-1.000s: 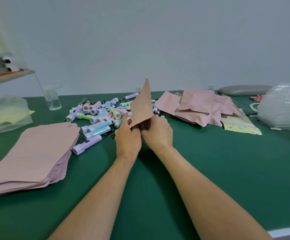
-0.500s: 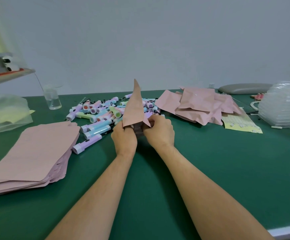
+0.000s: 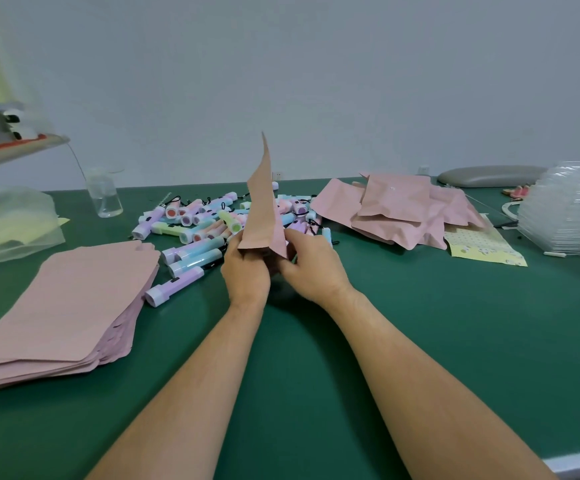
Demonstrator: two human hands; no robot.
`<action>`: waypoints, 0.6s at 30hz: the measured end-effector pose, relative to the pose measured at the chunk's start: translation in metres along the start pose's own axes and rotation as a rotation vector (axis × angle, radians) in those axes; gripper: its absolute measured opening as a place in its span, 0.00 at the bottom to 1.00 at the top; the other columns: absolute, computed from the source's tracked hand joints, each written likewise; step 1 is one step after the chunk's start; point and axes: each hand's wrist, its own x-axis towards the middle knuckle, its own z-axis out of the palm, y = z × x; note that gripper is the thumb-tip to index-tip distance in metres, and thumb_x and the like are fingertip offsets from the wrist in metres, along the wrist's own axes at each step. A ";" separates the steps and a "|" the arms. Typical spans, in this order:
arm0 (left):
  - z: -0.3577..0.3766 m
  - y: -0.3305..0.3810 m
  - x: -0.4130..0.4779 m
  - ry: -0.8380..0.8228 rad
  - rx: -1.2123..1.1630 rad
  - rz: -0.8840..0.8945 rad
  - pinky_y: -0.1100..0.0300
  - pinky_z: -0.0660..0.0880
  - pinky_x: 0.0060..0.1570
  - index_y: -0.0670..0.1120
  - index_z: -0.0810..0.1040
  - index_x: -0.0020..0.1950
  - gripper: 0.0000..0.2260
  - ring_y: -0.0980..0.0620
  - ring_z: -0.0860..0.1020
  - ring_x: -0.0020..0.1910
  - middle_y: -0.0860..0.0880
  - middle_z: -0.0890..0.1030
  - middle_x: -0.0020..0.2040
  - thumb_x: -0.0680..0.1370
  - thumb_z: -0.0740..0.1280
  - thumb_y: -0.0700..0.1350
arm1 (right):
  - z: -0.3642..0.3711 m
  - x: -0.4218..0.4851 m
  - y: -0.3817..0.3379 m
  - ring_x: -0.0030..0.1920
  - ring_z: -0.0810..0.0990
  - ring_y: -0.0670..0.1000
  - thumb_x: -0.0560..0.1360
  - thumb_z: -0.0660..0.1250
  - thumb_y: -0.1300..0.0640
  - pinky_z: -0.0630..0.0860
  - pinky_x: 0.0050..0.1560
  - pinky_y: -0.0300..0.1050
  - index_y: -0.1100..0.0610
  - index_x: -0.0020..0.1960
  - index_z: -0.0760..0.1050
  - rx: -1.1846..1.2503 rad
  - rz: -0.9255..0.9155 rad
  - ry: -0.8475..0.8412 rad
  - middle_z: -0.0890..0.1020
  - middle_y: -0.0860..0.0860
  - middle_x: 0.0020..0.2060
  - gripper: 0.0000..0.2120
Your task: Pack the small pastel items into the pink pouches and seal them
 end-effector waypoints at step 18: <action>0.000 -0.002 0.000 -0.123 -0.085 -0.089 0.60 0.83 0.35 0.54 0.71 0.70 0.16 0.54 0.87 0.43 0.57 0.77 0.57 0.87 0.57 0.39 | -0.028 0.006 0.073 0.80 0.53 0.52 0.73 0.60 0.69 0.58 0.72 0.65 0.47 0.78 0.66 -0.268 0.240 -0.211 0.65 0.49 0.77 0.36</action>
